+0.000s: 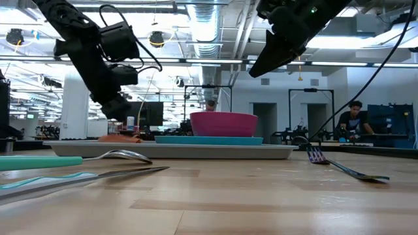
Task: Set up tray
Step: Put the brown napkin on the gray tray
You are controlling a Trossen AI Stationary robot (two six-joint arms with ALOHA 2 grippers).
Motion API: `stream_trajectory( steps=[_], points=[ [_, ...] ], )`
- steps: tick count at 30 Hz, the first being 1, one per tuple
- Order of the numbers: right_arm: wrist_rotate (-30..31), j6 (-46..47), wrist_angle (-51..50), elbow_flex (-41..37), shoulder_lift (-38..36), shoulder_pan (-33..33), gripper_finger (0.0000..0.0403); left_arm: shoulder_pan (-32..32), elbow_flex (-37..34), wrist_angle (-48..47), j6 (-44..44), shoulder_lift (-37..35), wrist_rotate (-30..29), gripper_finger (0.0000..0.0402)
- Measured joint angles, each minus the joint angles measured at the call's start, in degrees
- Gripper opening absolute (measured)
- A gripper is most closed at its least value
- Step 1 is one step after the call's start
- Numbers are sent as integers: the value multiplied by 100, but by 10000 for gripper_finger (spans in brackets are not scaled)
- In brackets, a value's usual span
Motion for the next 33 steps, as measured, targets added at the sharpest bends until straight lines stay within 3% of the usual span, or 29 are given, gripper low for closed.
stream_trajectory(
  steps=[3, 8, 13, 18, 22, 27, 33],
  points=[
    [1, 0, 0, 0, 0, 0, 127, 62, 9, -23, 106, 17, 601, 124],
    [0, 0, 2, 0, 0, 0, 127, 78, 32, 66, -110, 17, 639, 124],
    [2, -1, 4, 0, 0, -2, 127, 76, 67, 871, -292, 147, 1254, 116],
    [2, -2, 4, 0, 0, -2, 127, 71, 62, 811, -698, 790, 1421, 64],
    [1, 35, 4, 0, 0, 2, 127, 74, 58, 981, -990, 1408, 1184, 8],
    [-9, 83, 2, 0, 0, 2, 127, 111, 67, 1348, -1136, 1776, 1256, 2],
    [4, 18, 4, 0, 0, 2, 127, -200, 72, 1390, -682, 1734, 1587, 0]
  ],
)
